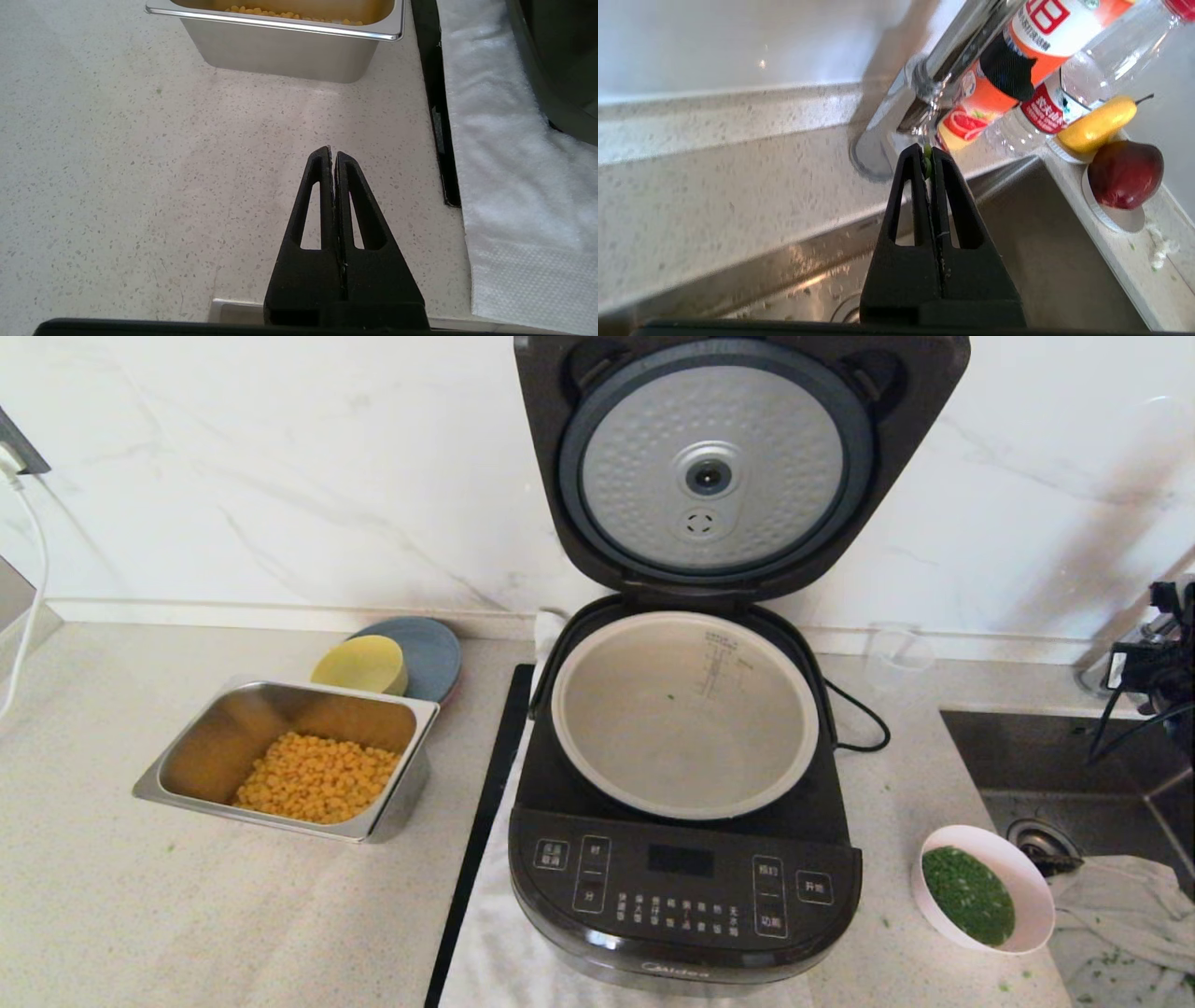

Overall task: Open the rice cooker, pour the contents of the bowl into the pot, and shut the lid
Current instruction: Turn on the tap

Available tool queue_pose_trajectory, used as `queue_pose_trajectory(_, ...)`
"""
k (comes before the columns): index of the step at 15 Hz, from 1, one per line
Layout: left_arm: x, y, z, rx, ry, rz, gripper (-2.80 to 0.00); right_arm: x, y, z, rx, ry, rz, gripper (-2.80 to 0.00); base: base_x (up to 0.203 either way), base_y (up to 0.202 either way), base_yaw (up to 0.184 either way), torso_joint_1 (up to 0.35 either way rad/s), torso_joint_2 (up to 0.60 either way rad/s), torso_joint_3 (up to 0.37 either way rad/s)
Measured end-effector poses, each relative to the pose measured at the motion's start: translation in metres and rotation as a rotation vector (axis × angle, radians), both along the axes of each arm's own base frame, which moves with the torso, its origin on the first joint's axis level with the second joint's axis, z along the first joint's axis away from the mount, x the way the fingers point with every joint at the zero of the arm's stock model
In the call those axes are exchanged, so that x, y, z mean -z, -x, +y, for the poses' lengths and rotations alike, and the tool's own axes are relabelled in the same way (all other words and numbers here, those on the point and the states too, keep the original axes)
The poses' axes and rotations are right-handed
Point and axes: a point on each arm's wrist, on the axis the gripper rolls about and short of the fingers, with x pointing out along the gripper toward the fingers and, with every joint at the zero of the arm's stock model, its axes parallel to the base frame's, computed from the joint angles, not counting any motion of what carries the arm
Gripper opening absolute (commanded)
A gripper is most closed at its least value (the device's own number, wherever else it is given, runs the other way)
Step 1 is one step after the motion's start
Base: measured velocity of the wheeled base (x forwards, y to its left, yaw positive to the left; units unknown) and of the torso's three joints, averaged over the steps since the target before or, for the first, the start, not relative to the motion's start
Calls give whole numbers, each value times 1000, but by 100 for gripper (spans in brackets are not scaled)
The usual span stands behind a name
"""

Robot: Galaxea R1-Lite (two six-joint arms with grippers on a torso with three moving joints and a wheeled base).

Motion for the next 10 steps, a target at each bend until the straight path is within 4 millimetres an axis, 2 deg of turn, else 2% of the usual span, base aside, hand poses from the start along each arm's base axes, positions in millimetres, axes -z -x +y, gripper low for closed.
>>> queue_pose_trajectory(10,0,0,0,0,0,0,-280,7,-23,-11,9,19,-20,-280,0,0,0,0,0,0)
